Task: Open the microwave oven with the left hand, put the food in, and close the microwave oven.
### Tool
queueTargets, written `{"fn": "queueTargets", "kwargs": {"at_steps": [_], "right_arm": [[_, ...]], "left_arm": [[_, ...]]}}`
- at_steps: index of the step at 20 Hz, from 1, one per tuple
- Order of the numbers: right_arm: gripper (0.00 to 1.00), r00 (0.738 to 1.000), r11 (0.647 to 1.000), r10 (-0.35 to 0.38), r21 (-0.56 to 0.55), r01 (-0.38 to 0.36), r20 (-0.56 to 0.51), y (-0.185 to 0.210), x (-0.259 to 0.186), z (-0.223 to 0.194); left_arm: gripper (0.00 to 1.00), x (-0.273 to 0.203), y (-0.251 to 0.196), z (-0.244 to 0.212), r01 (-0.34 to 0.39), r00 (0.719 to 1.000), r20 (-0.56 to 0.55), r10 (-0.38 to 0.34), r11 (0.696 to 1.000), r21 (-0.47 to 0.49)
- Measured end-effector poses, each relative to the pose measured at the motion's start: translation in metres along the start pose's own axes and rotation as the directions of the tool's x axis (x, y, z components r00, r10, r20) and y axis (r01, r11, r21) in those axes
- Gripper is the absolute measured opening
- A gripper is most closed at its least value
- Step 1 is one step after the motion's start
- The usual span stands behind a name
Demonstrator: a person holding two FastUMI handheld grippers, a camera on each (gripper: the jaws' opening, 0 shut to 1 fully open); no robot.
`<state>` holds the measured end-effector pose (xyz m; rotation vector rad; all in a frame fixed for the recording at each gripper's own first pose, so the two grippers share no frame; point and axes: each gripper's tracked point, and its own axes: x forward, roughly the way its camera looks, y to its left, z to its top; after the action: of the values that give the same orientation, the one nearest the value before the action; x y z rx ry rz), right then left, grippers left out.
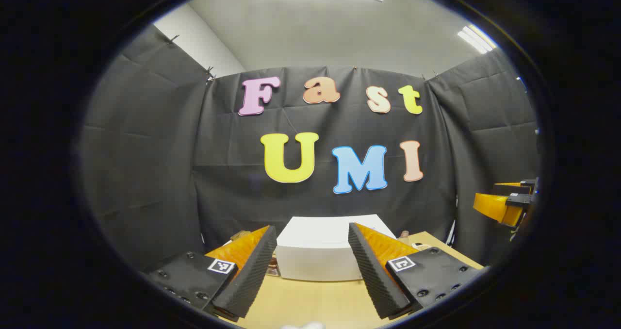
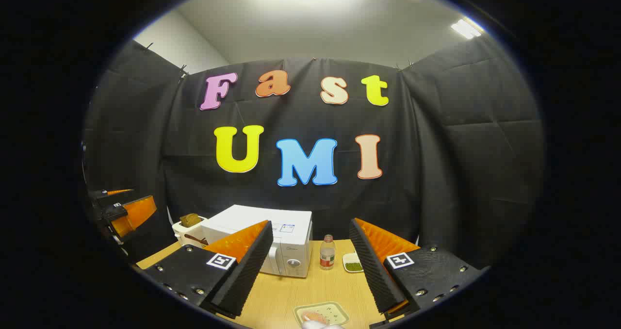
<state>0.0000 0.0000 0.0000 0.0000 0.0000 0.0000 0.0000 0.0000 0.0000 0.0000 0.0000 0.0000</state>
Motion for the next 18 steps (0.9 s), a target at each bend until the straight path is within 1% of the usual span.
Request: {"fn": "queueTargets", "kwargs": {"at_steps": [2,8,9,10,13,15,18], "right_arm": [[0.97,1.0,1.0,-0.002,-0.001,0.002,-0.002,0.0,0.0,-0.001],[0.97,1.0,1.0,-0.002,-0.002,0.002,-0.001,0.001,0.002,0.0],[0.97,1.0,1.0,-0.001,-0.002,0.001,-0.002,0.001,0.002,0.0],[0.97,1.0,1.0,-0.001,0.0,0.001,-0.009,0.001,0.002,0.0],[0.97,1.0,1.0,0.001,0.006,-0.001,-0.005,0.0,0.003,0.002],[0.97,1.0,1.0,0.003,0.008,-0.003,-0.007,0.0,0.003,0.003],[0.97,1.0,1.0,0.001,0.011,-0.001,0.002,-0.005,0.0,0.011]], "left_arm": [[0.98,0.0,-0.002,-0.002,0.004,1.0,-0.004,-0.004,1.0,0.001],[0.99,0.003,-0.001,-0.005,0.006,1.0,-0.01,-0.006,1.0,0.001],[0.97,0.003,0.0,-0.005,0.006,1.0,-0.01,-0.006,1.0,0.002],[0.99,0.003,0.0,-0.007,0.004,1.0,-0.013,-0.004,1.0,0.004],[0.98,0.007,0.001,-0.005,0.001,1.0,-0.013,-0.001,1.0,-0.001],[0.99,0.009,-0.004,-0.01,0.004,1.0,-0.014,-0.004,1.0,0.005],[0.99,0.02,-0.013,-0.03,0.0,1.0,0.009,0.0,0.999,0.042]]}}
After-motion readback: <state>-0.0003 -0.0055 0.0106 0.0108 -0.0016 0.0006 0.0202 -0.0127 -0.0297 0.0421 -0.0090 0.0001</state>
